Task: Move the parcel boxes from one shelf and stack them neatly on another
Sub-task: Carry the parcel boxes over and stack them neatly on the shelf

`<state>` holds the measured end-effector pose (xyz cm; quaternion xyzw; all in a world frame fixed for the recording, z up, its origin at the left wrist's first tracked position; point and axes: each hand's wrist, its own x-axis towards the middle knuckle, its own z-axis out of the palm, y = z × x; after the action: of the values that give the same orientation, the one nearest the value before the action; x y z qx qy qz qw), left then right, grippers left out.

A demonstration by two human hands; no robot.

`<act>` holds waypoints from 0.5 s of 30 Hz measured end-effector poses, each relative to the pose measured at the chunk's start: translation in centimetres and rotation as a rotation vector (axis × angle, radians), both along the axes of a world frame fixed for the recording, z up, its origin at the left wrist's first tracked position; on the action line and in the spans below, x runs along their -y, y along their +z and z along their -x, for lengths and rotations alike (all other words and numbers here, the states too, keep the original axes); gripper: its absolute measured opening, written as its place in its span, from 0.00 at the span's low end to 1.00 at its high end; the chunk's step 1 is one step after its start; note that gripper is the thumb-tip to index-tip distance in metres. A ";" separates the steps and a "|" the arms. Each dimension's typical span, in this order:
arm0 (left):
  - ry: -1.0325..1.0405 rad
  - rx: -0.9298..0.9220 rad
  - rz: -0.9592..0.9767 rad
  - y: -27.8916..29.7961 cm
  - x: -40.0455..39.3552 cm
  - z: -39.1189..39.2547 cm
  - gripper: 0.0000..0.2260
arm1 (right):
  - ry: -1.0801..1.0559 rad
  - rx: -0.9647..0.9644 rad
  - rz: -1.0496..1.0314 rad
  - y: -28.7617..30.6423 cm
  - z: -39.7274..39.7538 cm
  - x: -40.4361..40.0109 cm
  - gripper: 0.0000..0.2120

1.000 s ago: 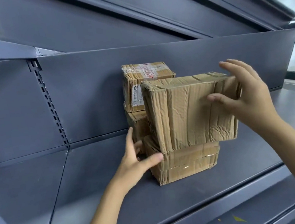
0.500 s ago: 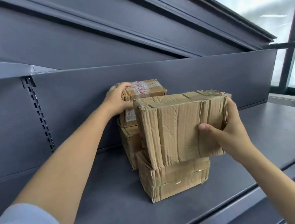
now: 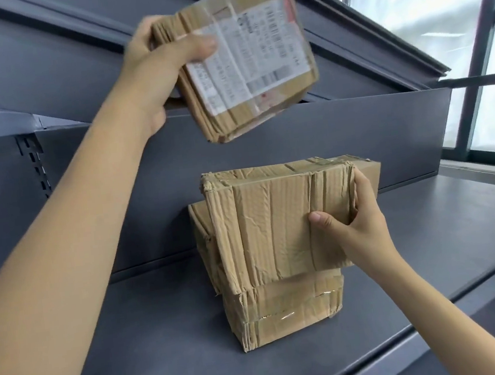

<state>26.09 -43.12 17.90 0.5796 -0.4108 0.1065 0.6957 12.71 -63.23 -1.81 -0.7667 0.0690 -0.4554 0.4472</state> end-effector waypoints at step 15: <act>-0.047 0.002 -0.199 -4.9 2.6 0.4 0.18 | -0.015 0.008 -0.051 -1.1 -0.2 0.4 0.31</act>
<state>25.72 -45.70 13.04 0.6359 -0.4335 0.0495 0.6366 12.86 -63.67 -2.89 -0.7529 0.0844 -0.4597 0.4634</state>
